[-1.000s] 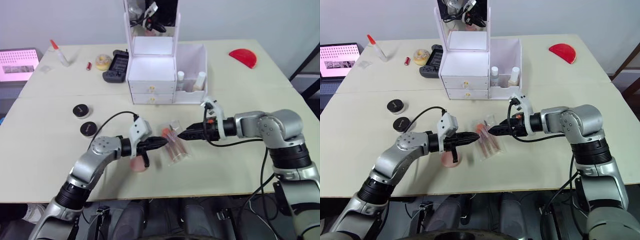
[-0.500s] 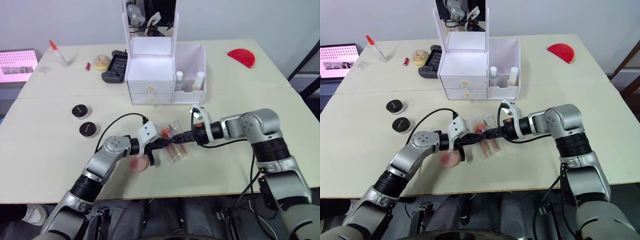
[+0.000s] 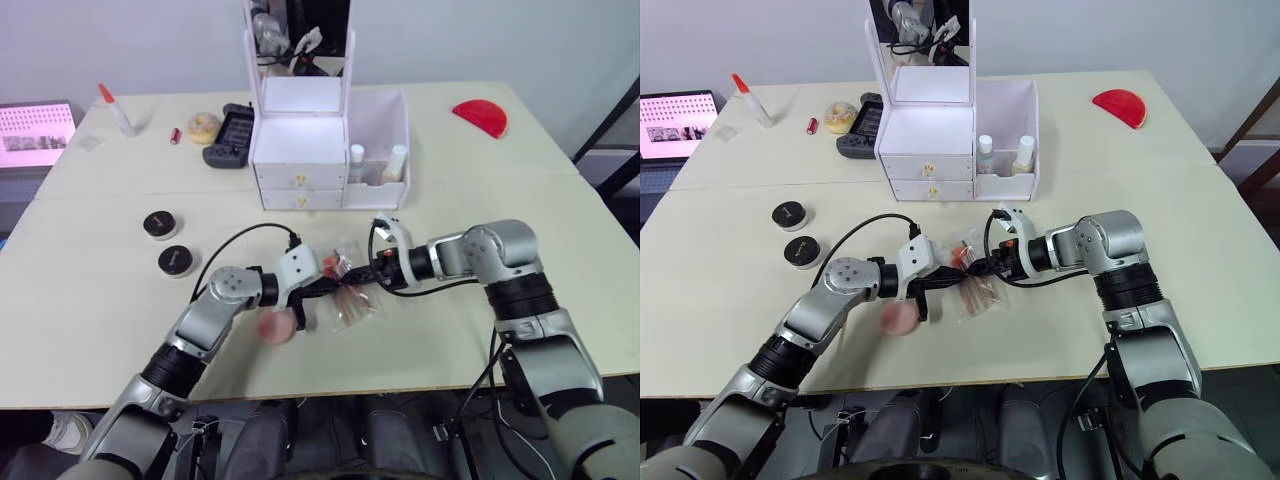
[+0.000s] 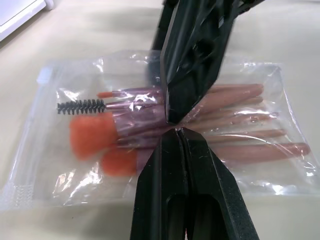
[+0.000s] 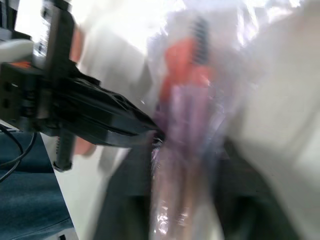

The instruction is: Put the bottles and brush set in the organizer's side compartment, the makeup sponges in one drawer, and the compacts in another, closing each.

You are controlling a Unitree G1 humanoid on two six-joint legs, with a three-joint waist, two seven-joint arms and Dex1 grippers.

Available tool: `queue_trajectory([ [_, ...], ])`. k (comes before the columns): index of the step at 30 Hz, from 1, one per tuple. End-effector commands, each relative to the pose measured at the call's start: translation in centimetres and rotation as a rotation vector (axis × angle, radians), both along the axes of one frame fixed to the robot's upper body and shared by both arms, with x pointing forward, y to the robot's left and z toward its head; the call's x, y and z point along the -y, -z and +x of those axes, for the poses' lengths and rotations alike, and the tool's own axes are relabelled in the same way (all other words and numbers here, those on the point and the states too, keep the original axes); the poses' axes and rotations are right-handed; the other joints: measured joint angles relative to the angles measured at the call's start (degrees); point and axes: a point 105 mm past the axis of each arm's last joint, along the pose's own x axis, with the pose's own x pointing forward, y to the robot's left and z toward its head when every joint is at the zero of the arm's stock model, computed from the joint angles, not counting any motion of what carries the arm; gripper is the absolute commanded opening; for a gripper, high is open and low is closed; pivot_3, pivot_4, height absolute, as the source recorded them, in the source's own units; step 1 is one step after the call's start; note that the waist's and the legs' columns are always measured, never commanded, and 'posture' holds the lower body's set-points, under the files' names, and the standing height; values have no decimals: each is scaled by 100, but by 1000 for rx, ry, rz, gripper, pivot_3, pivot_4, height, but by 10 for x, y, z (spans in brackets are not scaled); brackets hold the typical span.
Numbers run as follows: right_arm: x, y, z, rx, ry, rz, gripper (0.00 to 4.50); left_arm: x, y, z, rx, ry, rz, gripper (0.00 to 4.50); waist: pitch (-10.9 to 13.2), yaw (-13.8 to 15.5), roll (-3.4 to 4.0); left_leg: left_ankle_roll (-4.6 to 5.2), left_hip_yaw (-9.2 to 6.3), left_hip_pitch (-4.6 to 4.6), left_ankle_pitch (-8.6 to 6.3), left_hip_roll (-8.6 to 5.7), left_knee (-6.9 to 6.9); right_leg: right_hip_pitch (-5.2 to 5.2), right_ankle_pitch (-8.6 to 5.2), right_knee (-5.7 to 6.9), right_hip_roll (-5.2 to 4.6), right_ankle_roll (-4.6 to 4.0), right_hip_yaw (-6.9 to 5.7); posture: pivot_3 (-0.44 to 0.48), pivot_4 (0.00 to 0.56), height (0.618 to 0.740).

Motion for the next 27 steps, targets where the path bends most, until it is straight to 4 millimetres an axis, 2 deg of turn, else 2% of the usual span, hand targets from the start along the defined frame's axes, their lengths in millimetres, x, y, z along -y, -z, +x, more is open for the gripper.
queue_trajectory([
  [1, -1, -6, 1, 10, -7, 12, 166, -5, 13, -4, -28, -3, 48, 0, 0, -7, 0, 0, -1, 0, 0, 0, 0, 0, 0, 0, 0, 0, 0, 0, 150, 738],
  [8, -1, -14, 5, 26, 5, 39, 166, -9, 9, -3, -19, -20, 36, 0, 0, -12, 0, 0, -2, 0, 0, 0, 0, 0, 0, 0, 0, 0, 0, 0, 150, 738],
  [11, 2, -21, 7, 38, 17, 59, 166, -15, -4, -3, -23, -34, -11, 0, 0, -19, 0, 0, -2, 0, 0, 0, -2, -1, 0, 0, 0, 0, 0, 0, 150, 738],
  [14, 5, -31, 8, 62, 32, 83, 166, -24, -31, -8, -42, -39, -115, 904, 1, -19, 1, 0, -3, -4, 0, 0, -2, -6, 0, 2, 0, 0, 0, 0, 150, 738],
  [16, 6, -43, 9, 98, 39, 104, 166, -33, -51, -16, -58, -31, -174, 1829, 5, -28, 1, 0, -3, -7, 0, 0, -2, -10, 0, 2, 0, 0, 0, 0, 150, 738],
  [21, 7, -79, 9, 236, 52, 163, 166, -61, -94, -33, -70, -71, -291, 4468, 6, -33, 2, 0, -5, -9, 0, 2, -8, -16, 0, 3, 1, 0, 0, 0, 150, 738],
  [27, 13, -149, 7, 647, 99, 311, 166, -111, -148, -40, 9, -229, -394, 4468, 8, -38, 2, 0, -5, -8, 0, 5, -8, -16, -1, 3, 4, 0, -1, 0, 150, 738],
])
